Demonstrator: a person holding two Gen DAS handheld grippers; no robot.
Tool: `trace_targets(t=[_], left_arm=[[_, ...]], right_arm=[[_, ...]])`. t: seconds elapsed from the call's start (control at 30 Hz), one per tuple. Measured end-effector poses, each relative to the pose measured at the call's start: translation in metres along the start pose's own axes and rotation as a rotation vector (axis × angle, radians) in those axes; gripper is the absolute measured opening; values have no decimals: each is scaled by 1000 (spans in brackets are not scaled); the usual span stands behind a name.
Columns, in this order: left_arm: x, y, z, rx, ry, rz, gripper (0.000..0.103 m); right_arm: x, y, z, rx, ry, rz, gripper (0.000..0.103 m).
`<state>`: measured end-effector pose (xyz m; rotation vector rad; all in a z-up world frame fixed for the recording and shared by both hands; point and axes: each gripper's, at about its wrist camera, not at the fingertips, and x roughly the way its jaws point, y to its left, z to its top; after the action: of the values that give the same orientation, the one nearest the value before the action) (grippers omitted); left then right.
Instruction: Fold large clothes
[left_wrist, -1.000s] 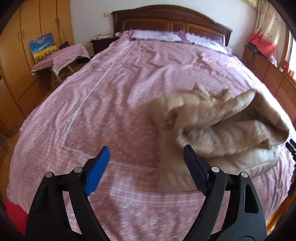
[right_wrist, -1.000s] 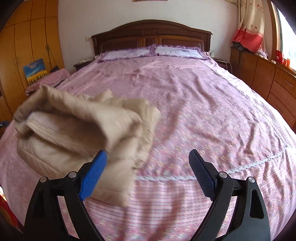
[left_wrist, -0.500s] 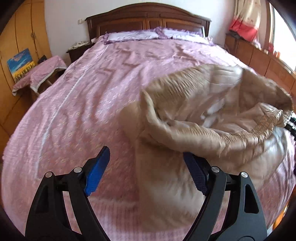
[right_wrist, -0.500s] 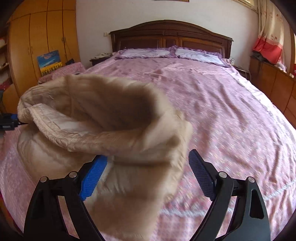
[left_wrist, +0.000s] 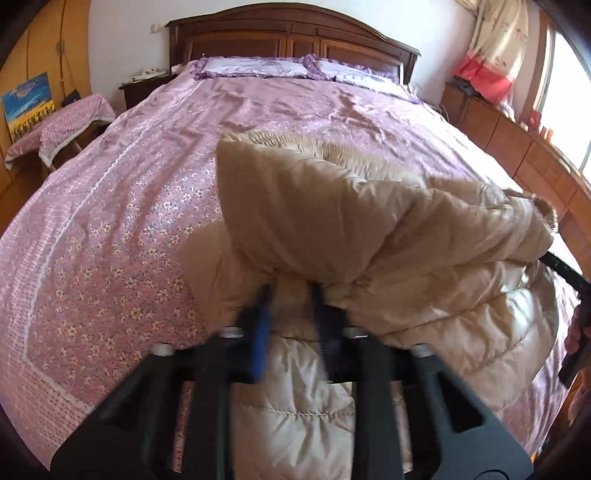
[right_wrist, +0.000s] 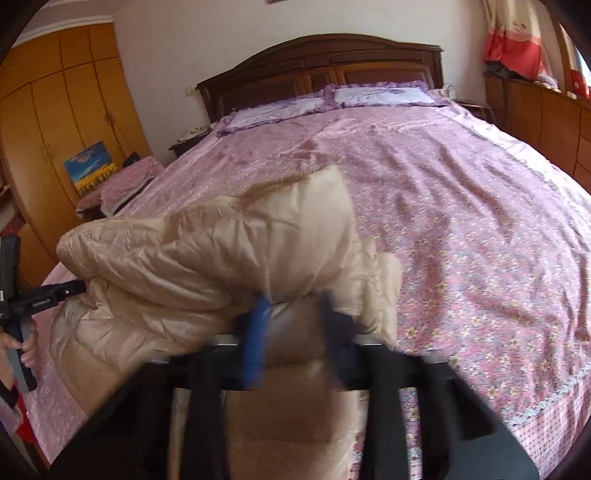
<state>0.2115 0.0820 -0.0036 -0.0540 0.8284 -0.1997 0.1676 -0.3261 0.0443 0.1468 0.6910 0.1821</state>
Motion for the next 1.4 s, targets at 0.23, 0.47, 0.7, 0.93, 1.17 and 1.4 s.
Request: trace_targets(t=[0.23,0.47,0.7,0.93,1.17,1.4], left_arm=[[-19,6,40,-55,-98,48,2],[0,8,49,-54,-59,64,1],[11,17,31,-90,5,71,28],[19,16,24,-79,55,82,61],[11,3,19,-90,18,-33,8],[4,3,69,-95,-85,39,8]], right_arm=[[-12,-7,37,87,-107,21,1],[-12,-18,51,71,-80,-52,23],[-9,-34,23,27,-18,-39,80],[8,-20,12,26,37,1,71],[4,-9,16,57,-9,40,12],[3,11,66,16,-139,4,9]])
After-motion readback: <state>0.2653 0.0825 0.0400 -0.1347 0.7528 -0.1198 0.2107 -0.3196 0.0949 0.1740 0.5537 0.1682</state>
